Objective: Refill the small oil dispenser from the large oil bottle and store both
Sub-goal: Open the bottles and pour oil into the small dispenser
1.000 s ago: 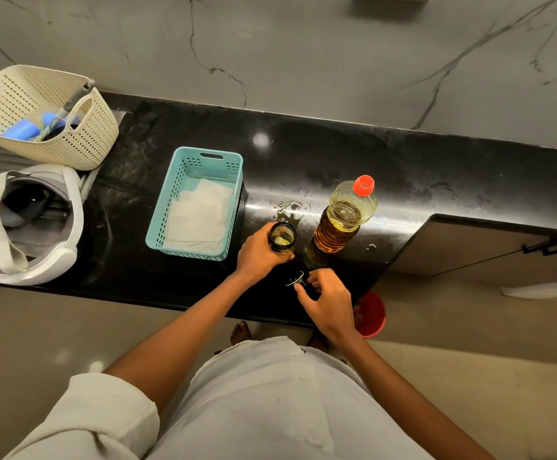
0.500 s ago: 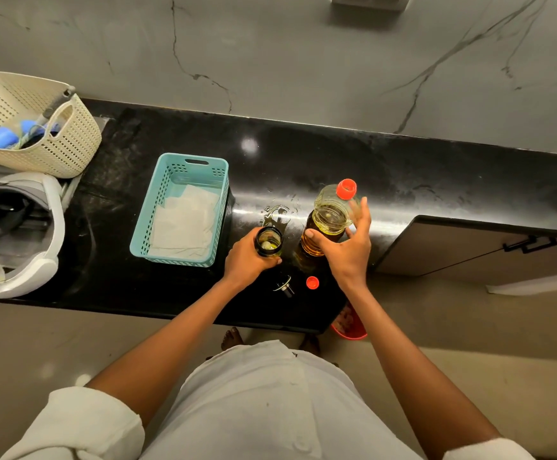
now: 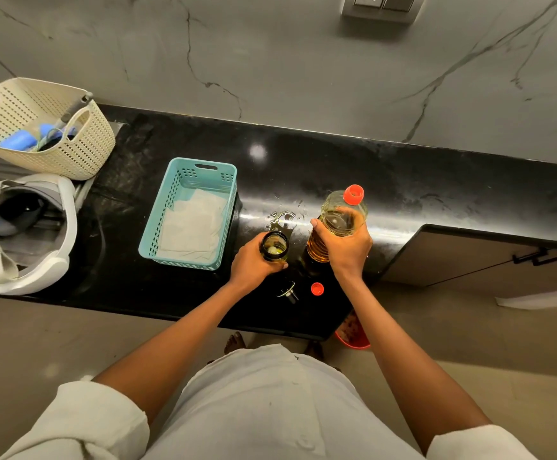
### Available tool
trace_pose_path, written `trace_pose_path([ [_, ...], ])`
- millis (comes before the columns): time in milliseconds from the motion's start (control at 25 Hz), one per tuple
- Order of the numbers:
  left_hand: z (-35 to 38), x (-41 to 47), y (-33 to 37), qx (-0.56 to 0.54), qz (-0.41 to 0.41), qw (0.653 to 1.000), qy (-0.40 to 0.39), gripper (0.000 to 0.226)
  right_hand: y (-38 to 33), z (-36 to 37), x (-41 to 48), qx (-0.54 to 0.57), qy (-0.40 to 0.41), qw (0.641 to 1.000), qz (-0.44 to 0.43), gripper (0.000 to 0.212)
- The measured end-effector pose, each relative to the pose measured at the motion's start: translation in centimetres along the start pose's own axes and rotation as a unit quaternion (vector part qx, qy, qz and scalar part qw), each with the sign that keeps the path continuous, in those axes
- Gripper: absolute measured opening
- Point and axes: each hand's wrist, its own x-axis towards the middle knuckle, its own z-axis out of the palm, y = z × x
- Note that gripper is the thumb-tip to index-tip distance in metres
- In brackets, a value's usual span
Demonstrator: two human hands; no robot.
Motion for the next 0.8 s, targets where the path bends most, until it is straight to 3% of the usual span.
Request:
trace_pose_path([
  [240, 0.0, -0.2, 2.2, -0.083, 0.036, 0.996, 0.008, 0.067, -0.8, -1.7, 0.7, -0.003, -0.002, 1.000, -0.015, 0.045],
  [400, 0.1, -0.3, 3.6, -0.121, 0.051, 0.991, 0.002, 0.067, -2.6, -3.9, 1.1, -0.048, -0.012, 0.993, -0.108, 0.051],
  [640, 0.5, -0.1, 4.5, -0.106, 0.048, 0.993, 0.005, 0.070, -6.2, -6.1, 3.2, -0.143, -0.068, 0.962, -0.222, 0.055],
  [800, 0.6, 0.2, 4.7, -0.116, 0.047, 0.992, 0.010, 0.071, -7.3, -6.6, 4.5, -0.245, -0.125, 0.921, -0.277, 0.058],
])
